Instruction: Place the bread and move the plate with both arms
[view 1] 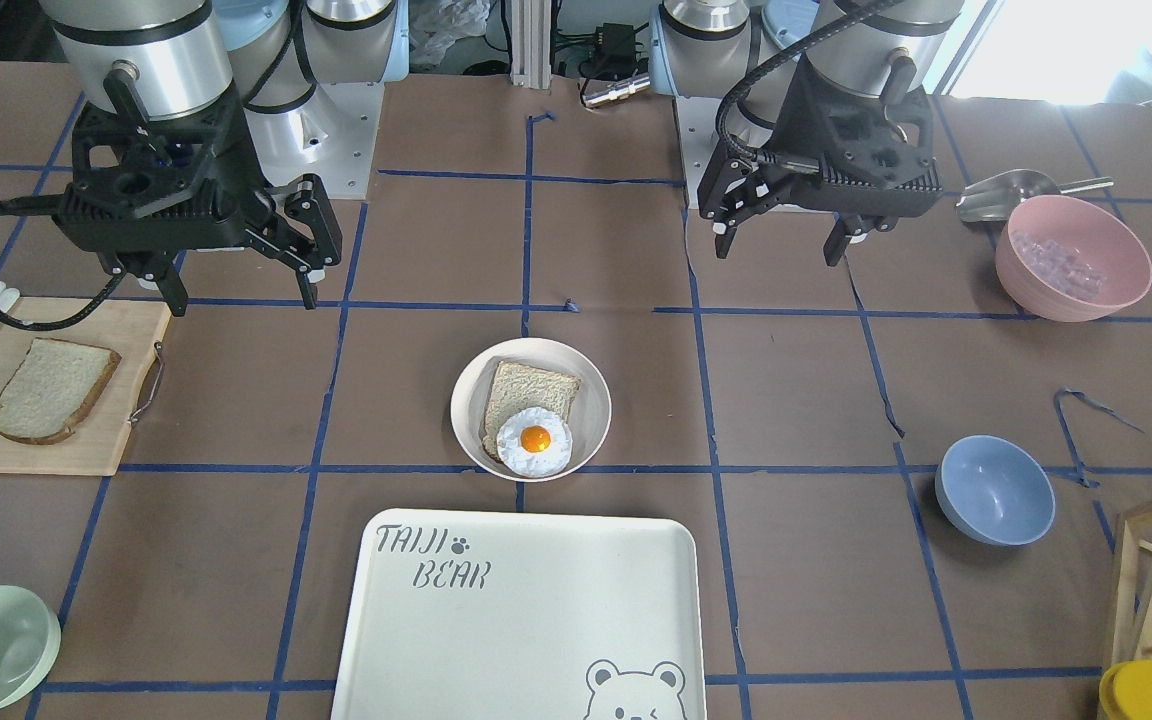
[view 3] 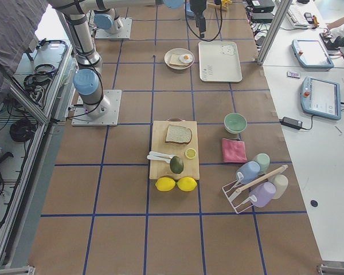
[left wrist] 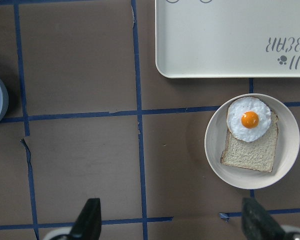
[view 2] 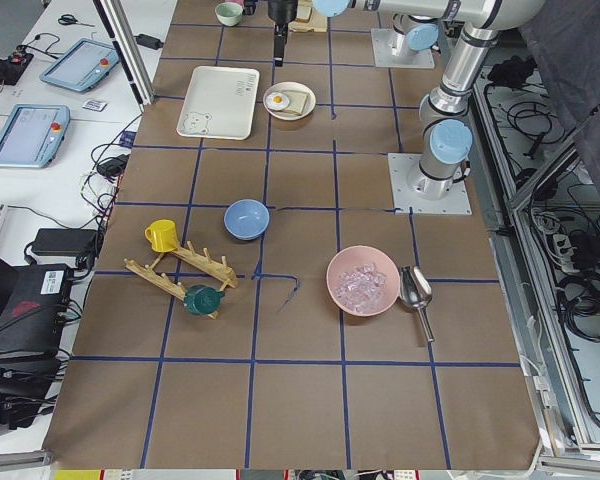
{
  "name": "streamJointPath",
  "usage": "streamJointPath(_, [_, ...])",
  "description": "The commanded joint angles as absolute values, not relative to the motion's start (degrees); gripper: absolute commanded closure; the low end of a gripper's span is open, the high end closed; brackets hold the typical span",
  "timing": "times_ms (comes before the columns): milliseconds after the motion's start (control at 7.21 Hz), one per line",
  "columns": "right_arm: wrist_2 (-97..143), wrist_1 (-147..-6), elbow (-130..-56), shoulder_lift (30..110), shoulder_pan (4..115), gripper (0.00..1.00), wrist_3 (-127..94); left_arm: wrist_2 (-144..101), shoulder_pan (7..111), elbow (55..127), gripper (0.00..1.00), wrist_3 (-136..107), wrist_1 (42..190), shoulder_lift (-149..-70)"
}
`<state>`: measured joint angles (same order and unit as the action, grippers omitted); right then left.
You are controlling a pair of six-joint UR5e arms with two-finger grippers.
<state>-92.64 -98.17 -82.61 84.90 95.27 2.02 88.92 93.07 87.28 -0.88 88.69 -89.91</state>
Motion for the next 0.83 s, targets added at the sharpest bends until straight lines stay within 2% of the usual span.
streamJointPath(0, [-92.64,-98.26,-82.62,84.82,95.27,0.00,2.02,88.86,93.08,87.28,0.00,-0.79,88.68,-89.91])
streamJointPath(693, [-92.72,-97.83,-82.71,84.81,92.39,0.00,3.15,88.68,93.08,87.36,0.00,-0.79,88.68,-89.91])
